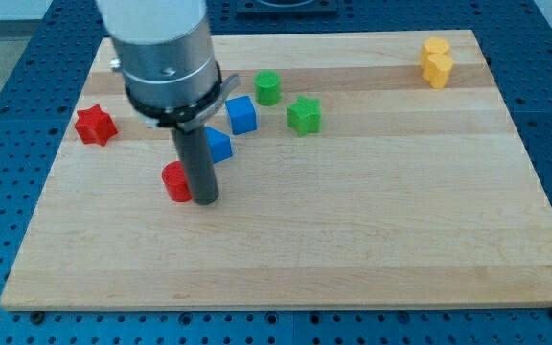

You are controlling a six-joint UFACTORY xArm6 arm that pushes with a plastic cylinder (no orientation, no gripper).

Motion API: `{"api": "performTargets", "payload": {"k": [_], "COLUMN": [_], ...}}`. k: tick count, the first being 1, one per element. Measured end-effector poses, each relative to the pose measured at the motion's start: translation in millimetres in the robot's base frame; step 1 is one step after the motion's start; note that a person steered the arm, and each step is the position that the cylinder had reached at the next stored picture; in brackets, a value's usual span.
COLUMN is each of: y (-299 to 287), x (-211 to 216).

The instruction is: Slightly push the red circle towards left

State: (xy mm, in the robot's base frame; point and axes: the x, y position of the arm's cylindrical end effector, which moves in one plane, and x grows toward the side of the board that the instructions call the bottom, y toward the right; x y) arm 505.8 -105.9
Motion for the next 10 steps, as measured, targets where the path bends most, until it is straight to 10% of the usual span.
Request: {"api": "performTargets", "payload": {"k": [3, 5, 10], "y": [-34, -76, -59], "x": [69, -51, -44]}}
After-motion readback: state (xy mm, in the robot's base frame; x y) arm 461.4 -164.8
